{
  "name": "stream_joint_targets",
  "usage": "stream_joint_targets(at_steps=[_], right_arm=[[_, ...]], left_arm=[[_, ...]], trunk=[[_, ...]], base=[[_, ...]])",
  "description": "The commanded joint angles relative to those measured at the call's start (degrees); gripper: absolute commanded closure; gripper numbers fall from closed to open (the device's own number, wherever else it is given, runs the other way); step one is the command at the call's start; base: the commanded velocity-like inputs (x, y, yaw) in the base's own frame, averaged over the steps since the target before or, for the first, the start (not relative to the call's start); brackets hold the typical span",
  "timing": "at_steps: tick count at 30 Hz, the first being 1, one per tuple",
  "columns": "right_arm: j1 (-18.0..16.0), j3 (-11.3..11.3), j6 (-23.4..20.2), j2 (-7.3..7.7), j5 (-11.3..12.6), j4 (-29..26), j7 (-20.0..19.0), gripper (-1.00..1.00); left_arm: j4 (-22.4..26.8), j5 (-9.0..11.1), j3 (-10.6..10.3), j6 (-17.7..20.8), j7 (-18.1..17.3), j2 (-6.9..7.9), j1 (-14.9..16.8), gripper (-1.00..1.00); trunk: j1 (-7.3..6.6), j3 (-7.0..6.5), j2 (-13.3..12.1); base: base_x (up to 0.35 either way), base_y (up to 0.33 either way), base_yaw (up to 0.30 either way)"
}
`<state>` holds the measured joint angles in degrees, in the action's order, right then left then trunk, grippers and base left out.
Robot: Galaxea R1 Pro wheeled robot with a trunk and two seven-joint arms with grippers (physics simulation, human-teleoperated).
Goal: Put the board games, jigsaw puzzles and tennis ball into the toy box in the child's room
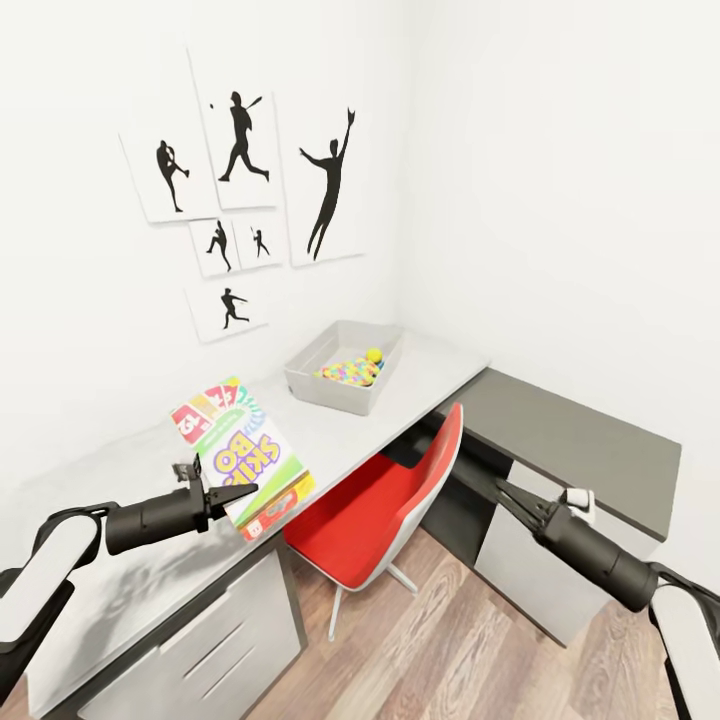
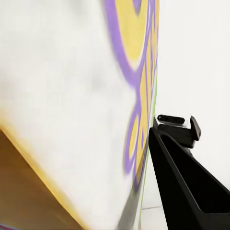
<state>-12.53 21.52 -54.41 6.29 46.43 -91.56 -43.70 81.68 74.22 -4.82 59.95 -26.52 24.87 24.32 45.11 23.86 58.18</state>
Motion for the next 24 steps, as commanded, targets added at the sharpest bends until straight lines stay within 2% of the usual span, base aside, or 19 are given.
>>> stream_joint_targets(at_steps=[1, 4, 6, 12, 24], right_arm=[[-0.05, 0.17, -0.59, 0.0, -0.09, 0.01, 0.39, -1.0], [0.03, 0.53, -1.45, 0.03, -0.09, 0.04, 2.87, -1.0], [0.04, 0.84, -1.5, 0.11, -0.07, 0.05, 3.15, -1.0], [0.05, 2.58, -1.23, -0.03, -0.03, 0.06, 2.8, -1.0], [0.05, 2.92, -1.0, -0.42, -0.02, 0.07, 2.49, -1.0]], left_arm=[[-0.03, -0.39, -0.15, 0.05, -0.46, 0.05, 0.05, 1.0], [-0.03, -0.39, -0.63, 0.05, -0.46, 0.08, 0.03, 1.0], [-0.03, -0.39, -0.71, 0.05, -0.46, 0.08, 0.06, 1.0], [-0.03, -0.39, -0.8, 0.05, -0.46, 0.16, 0.07, 1.0], [-0.03, -0.39, -0.81, 0.05, -0.46, 0.23, 0.11, 1.0]], trunk=[[-0.22, -0.12, -0.37], [-0.88, -0.66, -1.58], [-1.32, -1.02, -2.38], [-2.64, -2.1, -4.79], [-5.27, -4.8, -9.6]], base=[[0.0, 0.0, 0.0], [0.0, 0.0, 0.0], [0.0, 0.0, 0.0], [0.0, 0.0, 0.0], [0.0, 0.0, -0.031]])
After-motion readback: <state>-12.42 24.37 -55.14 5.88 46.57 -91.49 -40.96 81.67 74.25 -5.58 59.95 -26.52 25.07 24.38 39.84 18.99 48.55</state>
